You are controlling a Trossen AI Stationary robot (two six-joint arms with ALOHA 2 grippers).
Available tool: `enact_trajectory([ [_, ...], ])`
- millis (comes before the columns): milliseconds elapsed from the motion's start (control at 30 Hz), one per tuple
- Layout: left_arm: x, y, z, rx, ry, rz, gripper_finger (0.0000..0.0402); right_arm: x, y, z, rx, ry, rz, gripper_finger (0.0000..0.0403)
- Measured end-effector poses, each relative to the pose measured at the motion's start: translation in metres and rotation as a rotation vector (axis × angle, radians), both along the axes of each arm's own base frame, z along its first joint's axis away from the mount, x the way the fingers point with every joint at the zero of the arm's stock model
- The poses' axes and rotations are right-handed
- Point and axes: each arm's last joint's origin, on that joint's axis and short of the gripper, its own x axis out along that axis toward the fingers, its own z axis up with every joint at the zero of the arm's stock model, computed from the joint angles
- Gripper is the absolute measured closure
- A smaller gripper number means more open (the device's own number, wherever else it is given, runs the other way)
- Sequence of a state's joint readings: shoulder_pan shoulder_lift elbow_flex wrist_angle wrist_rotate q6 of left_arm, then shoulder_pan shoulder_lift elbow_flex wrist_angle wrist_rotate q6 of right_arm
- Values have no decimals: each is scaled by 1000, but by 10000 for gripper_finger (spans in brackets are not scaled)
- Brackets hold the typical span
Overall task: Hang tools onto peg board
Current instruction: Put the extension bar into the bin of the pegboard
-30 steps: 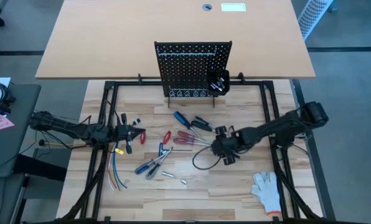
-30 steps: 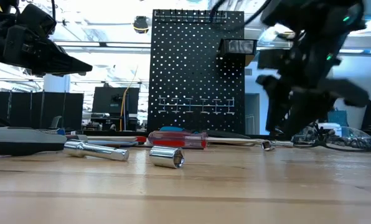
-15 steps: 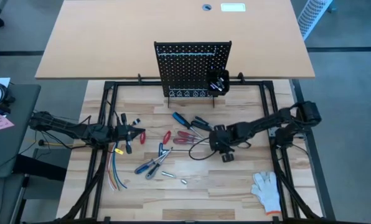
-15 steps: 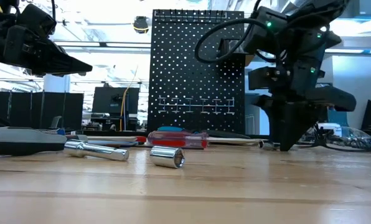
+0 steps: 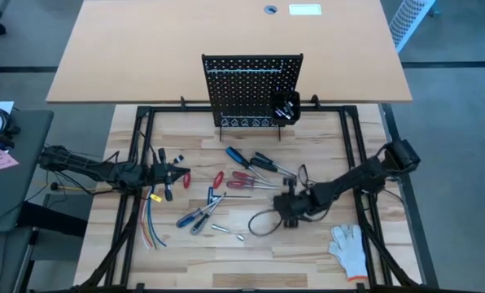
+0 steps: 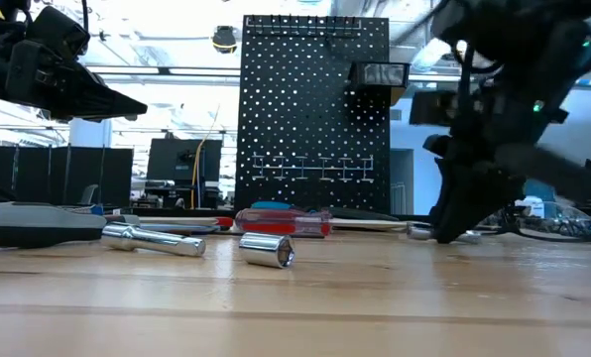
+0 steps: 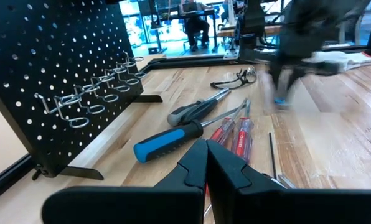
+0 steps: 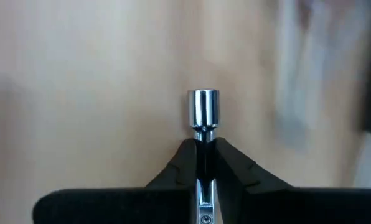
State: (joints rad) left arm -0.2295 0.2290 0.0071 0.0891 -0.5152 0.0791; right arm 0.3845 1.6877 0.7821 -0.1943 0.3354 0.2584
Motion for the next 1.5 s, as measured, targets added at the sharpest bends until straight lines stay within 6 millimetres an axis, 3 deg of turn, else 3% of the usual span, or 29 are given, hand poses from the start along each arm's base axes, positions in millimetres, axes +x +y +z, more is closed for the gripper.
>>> enact_trajectory([
  [167, 0, 0, 0, 0, 0, 0, 402, 16, 21, 15, 86, -302, 116, 373],
  [367, 0, 0, 0, 0, 0, 0, 401, 33, 29, 47, -17, -653, 203, 375],
  [500, 0, 0, 0, 0, 0, 0, 401, 38, 25, 90, -220, -796, 104, 374],
  [667, 0, 0, 0, 0, 0, 0, 401, 29, 11, 149, -464, -872, -93, 374],
  [833, 0, 0, 0, 0, -2, 0, 402, 11, -19, 207, -610, -873, -375, 374],
  [1033, 0, 0, 0, 0, -1, 0, 402, -4, -64, 246, -610, -821, -581, 374],
  [1267, 0, 0, 0, 0, -1, 0, 401, -4, -115, 252, -346, -657, -692, 374],
  [1500, 0, 0, 0, 0, -1, 0, 402, -4, -158, 248, -224, -489, -804, 374],
])
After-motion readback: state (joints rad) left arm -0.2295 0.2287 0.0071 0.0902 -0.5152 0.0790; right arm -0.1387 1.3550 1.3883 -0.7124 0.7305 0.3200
